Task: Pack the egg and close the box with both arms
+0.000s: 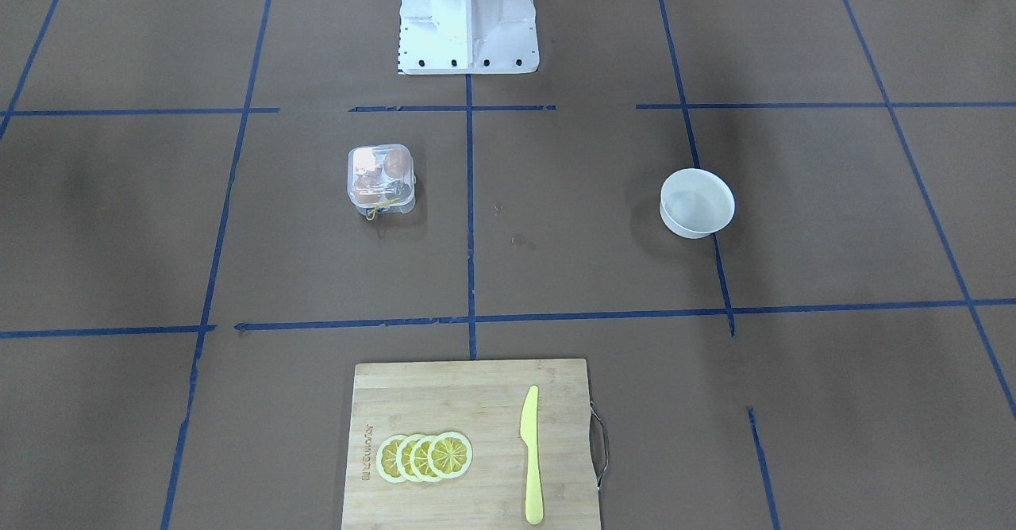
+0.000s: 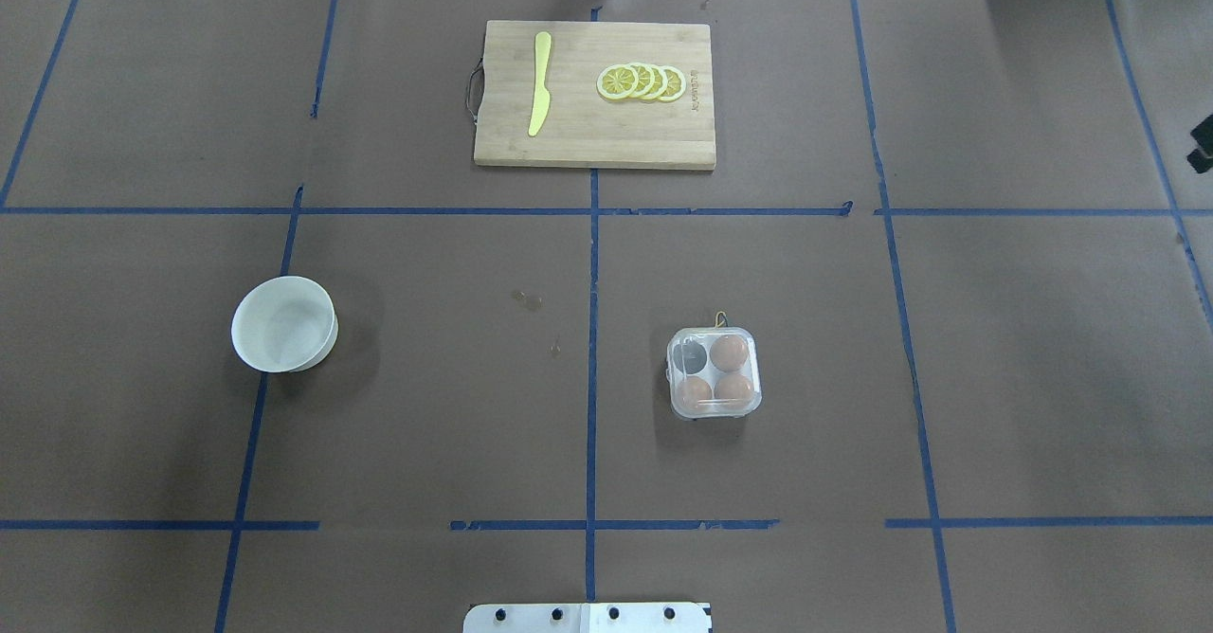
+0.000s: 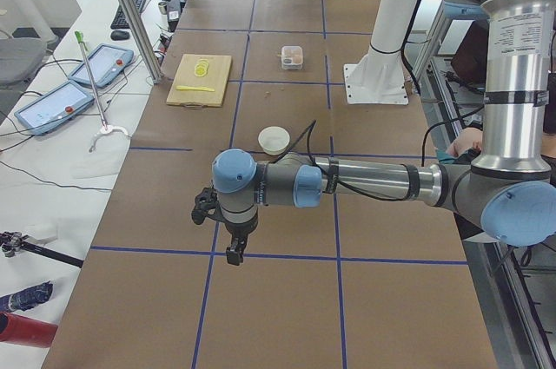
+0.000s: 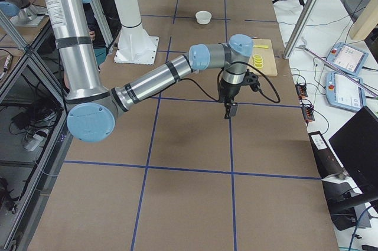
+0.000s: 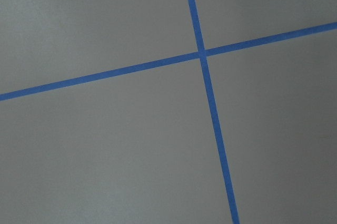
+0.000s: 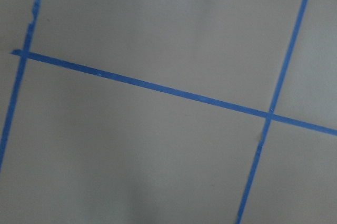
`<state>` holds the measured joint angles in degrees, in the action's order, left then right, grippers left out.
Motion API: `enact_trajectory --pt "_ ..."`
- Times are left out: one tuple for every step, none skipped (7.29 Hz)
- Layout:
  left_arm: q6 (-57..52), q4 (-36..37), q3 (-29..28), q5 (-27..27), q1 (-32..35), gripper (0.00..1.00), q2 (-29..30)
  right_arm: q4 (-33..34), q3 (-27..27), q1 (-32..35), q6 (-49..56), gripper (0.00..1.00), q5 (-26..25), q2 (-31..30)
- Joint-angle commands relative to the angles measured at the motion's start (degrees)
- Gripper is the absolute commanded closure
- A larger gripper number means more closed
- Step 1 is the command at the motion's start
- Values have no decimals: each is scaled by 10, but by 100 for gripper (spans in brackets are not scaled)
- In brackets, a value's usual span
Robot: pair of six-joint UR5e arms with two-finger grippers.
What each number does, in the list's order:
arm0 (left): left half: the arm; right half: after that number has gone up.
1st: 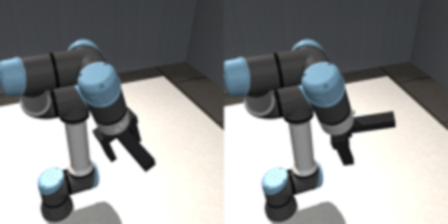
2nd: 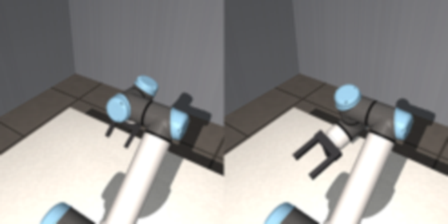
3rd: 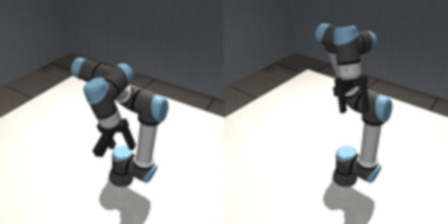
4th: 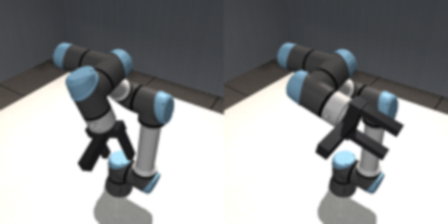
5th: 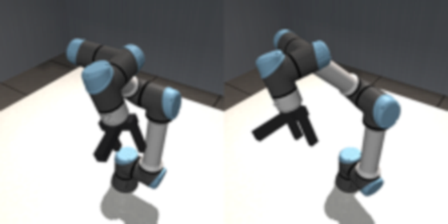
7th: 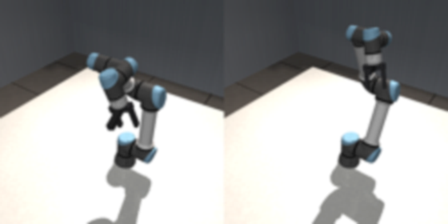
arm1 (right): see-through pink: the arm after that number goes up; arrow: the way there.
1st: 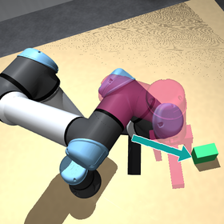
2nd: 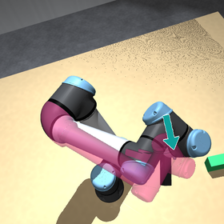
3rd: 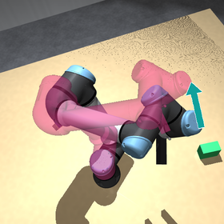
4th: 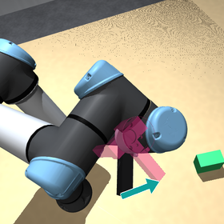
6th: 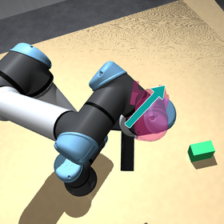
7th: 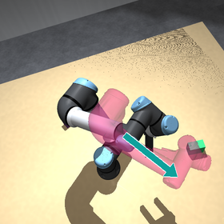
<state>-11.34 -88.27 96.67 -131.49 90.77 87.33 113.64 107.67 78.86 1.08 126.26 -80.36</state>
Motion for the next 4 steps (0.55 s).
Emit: enact_trajectory --pt "0 -1 2 -1 1 0 0 -2 -21 47 24 0 7 -61" --pt "-1 -4 5 -1 1 0 0 -4 -20 59 23 0 10 -79" --pt "-1 -8 6 -4 1 0 -4 -4 -19 60 23 0 11 -92" --pt "0 -7 9 -3 1 0 -1 -5 -20 60 25 0 10 -102"
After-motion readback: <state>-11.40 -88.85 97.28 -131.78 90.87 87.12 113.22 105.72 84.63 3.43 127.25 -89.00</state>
